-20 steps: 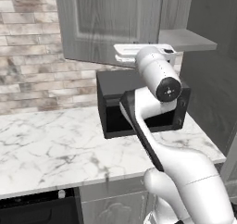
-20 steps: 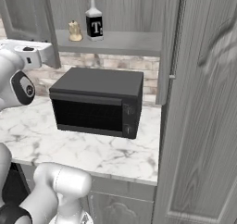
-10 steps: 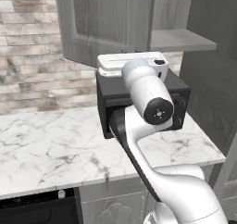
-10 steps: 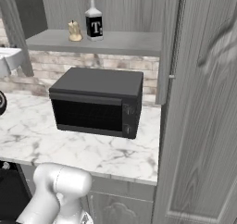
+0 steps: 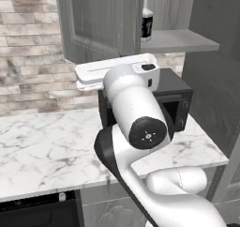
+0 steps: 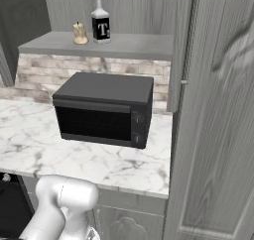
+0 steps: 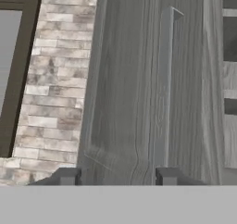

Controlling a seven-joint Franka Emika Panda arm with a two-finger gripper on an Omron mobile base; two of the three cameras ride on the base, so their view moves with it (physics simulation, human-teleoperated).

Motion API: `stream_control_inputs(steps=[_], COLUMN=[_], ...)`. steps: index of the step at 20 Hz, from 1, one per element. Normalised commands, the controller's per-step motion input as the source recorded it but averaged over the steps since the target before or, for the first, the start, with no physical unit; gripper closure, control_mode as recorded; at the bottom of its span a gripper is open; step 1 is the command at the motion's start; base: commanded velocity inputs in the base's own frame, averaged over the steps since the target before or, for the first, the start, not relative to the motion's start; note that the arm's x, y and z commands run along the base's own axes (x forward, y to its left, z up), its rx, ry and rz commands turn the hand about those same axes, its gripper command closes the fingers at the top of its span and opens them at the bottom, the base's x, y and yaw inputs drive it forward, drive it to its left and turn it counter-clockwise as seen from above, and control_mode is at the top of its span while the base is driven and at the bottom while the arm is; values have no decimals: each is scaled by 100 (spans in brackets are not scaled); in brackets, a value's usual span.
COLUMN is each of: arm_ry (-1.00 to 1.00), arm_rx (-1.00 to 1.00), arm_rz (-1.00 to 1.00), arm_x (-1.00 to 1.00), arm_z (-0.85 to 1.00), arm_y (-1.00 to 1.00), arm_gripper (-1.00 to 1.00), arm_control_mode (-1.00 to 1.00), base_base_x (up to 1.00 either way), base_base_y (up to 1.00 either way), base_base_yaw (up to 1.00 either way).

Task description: Get the candle and the liquor from the cabinet and move them to the dining counter.

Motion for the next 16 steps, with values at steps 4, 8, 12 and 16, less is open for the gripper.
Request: stream_control_inputs(steps=[4, 8, 12, 16], arm_ry=[0, 0, 0, 2], arm_rx=[-5, -1, 0, 0], arm_rz=[1, 6, 12, 17], arm_x=[-64, -69, -52, -17], arm_z=[31, 18, 3, -5], arm_y=[-6, -23, -42, -65], arm_gripper=[-100, -100, -100, -100], arm_control_mode=[-100, -100, -100, -100], base_base_x=[0, 0, 0, 0], base_base_y=[0, 0, 0, 0], base_base_yaw=[0, 0, 0, 0])
